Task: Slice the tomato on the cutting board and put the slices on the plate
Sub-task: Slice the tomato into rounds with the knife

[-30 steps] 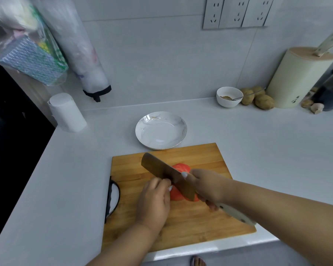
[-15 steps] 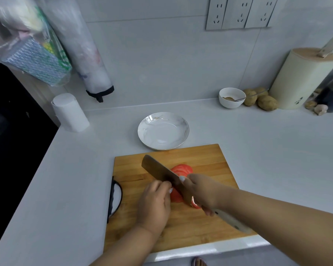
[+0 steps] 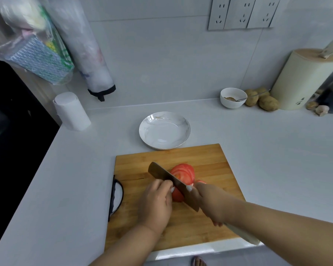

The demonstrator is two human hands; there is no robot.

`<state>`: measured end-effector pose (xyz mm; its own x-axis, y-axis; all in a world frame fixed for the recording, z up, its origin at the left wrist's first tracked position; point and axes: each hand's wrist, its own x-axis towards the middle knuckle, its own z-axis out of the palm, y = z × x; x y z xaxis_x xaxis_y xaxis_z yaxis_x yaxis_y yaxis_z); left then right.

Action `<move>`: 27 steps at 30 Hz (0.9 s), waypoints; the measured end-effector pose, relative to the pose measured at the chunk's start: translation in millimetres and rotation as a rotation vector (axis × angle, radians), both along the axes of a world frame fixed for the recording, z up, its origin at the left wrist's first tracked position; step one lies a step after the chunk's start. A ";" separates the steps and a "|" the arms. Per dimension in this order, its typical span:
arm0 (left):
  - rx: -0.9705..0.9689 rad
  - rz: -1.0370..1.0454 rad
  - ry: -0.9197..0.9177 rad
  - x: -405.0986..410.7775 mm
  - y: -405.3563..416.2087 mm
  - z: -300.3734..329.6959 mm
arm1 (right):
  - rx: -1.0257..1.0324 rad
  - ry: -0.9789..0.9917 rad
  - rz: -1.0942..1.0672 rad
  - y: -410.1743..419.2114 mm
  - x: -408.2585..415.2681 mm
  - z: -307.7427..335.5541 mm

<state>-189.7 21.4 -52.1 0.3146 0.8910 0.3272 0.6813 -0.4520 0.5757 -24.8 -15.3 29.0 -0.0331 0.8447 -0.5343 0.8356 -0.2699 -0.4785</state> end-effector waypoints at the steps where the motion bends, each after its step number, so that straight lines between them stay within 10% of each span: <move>1: 0.010 -0.003 -0.002 0.0 -0.2 -1.3 | 0.032 -0.010 0.017 3.1 -2.6 -1.9; 27: 0.169 -0.118 0.035 -7.8 -7.3 -19.4 | -0.022 0.313 -0.179 12.0 -1.8 -11.8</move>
<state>-197.5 14.0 -71.4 0.4275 0.7809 0.4555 0.6365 -0.6178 0.4618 -26.7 -3.3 17.3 -0.0509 0.8404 -0.5396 0.5882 -0.4114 -0.6962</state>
